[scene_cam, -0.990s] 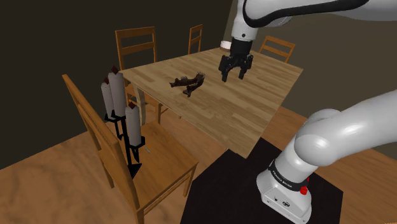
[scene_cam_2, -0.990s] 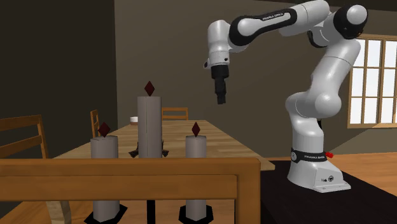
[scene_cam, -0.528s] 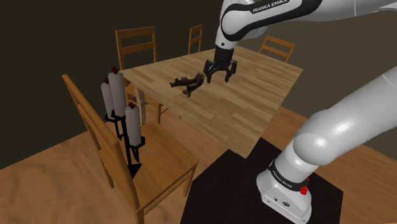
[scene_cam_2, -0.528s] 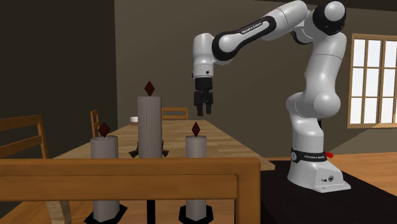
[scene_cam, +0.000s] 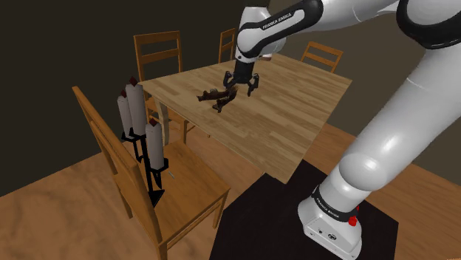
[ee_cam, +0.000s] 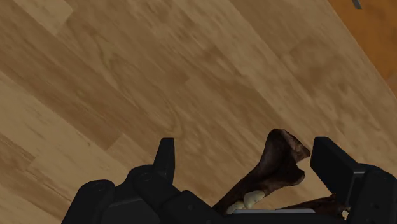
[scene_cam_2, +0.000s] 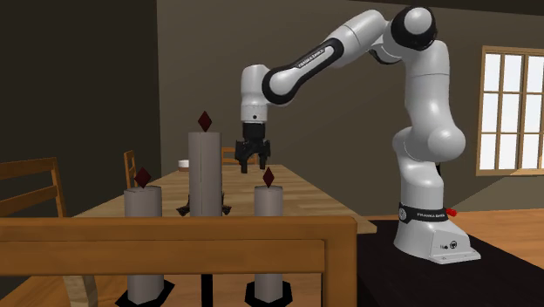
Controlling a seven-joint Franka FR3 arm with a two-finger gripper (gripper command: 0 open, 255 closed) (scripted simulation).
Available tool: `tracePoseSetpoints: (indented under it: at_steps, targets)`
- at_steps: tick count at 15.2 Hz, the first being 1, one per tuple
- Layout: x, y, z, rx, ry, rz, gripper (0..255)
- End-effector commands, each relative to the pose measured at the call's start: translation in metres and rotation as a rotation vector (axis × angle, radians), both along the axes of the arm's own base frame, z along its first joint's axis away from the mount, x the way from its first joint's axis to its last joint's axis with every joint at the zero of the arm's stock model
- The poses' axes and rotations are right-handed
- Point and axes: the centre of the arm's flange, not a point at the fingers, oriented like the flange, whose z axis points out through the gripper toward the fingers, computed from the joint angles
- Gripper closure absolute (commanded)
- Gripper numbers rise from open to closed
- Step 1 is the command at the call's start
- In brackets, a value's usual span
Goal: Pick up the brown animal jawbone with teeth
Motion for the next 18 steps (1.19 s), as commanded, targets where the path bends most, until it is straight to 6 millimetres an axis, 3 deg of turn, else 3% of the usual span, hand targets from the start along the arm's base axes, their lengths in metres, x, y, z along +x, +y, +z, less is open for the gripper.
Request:
tracePoseSetpoints:
  at_steps: [1, 13, 18]
  targets:
    - [0.018, -0.007, -0.015, -0.007, -0.014, -0.051, 0]
    - [0.128, -0.081, -0.081, -0.052, -0.095, -0.346, 0]
    - [0.131, -0.084, -0.104, -0.053, -0.097, -0.355, 0]
